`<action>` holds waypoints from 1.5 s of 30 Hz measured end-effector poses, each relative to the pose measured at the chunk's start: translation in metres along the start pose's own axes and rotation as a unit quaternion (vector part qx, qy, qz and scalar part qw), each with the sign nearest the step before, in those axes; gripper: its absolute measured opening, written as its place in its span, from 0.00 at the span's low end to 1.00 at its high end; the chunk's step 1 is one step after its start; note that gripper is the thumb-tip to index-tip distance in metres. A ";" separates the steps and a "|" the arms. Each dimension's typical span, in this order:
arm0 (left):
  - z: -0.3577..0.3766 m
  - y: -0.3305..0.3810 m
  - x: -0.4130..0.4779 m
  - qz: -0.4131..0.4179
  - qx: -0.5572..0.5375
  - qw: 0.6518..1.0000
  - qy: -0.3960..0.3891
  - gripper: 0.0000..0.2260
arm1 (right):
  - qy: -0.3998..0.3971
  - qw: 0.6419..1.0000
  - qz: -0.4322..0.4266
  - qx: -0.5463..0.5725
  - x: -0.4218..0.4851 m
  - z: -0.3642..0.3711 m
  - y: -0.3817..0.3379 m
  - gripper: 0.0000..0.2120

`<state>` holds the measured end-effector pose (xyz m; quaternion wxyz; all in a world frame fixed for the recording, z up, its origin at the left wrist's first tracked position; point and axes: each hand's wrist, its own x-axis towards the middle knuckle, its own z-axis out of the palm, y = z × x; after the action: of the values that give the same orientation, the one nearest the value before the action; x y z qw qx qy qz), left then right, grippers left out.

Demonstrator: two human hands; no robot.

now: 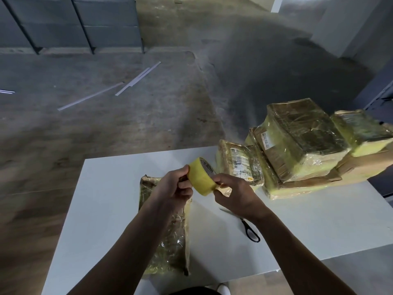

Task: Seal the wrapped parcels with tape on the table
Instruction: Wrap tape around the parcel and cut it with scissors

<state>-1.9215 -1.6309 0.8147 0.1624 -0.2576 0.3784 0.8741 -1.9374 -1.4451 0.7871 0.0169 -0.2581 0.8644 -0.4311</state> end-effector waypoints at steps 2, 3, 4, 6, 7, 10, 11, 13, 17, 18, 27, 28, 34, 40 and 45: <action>0.001 -0.002 0.001 0.019 0.023 1.000 -0.007 0.11 | -0.004 1.000 0.004 0.024 0.002 0.000 -0.003 0.08; 0.002 -0.002 0.000 0.031 0.042 0.999 -0.013 0.11 | -0.007 0.999 0.017 0.031 0.003 0.001 -0.004 0.07; 0.004 -0.003 -0.001 0.047 0.073 0.996 -0.021 0.11 | -0.012 0.999 0.035 0.037 0.004 0.002 -0.005 0.07; 0.007 -0.005 -0.005 0.090 0.163 0.982 -0.032 0.10 | -0.017 0.993 0.087 0.080 0.007 0.003 -0.010 0.08; 0.008 -0.007 -0.006 0.112 0.208 0.971 -0.031 0.09 | -0.016 0.986 0.118 0.117 0.009 0.002 -0.013 0.09; 0.012 -0.016 -0.009 0.151 0.308 0.939 -0.027 0.07 | 0.006 0.960 0.187 0.206 0.017 0.001 -0.019 0.16; 0.013 -0.020 -0.009 0.158 0.336 0.928 -0.026 0.06 | 0.009 0.953 0.205 0.224 0.020 0.000 -0.020 0.18; 0.012 -0.026 -0.007 0.172 0.385 0.906 -0.022 0.05 | 0.010 0.941 0.240 0.239 0.024 0.000 -0.020 0.17; 0.003 -0.033 -0.002 0.219 0.477 0.850 -0.031 0.05 | 0.049 0.884 0.315 0.341 0.030 0.000 -0.019 0.03; 0.001 -0.035 -0.002 0.229 0.500 0.835 -0.037 0.05 | 0.055 0.863 0.335 0.373 0.031 0.000 -0.018 0.04; -0.005 -0.041 -0.005 0.220 0.560 0.797 -0.050 0.05 | 0.082 0.818 0.364 0.437 0.026 0.008 -0.015 0.11; -0.002 -0.040 -0.006 0.200 0.513 0.834 -0.039 0.05 | 0.072 0.852 0.341 0.390 0.025 0.008 -0.016 0.12; 0.005 -0.027 -0.004 0.114 0.306 0.944 0.039 0.05 | 0.010 0.958 0.199 0.205 0.018 0.005 -0.021 0.06; 0.005 -0.018 0.002 0.040 0.156 0.986 0.051 0.08 | -0.041 0.983 0.133 0.119 0.008 0.014 -0.008 0.10; 0.002 -0.016 0.002 -0.015 0.149 0.986 0.076 0.04 | -0.004 0.999 0.000 0.044 0.003 0.018 0.004 0.12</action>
<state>-1.9164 -1.6188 0.8053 0.1831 -0.3023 0.5117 0.7831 -1.9374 -1.4581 0.7733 0.0323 -0.2587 0.8446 -0.4676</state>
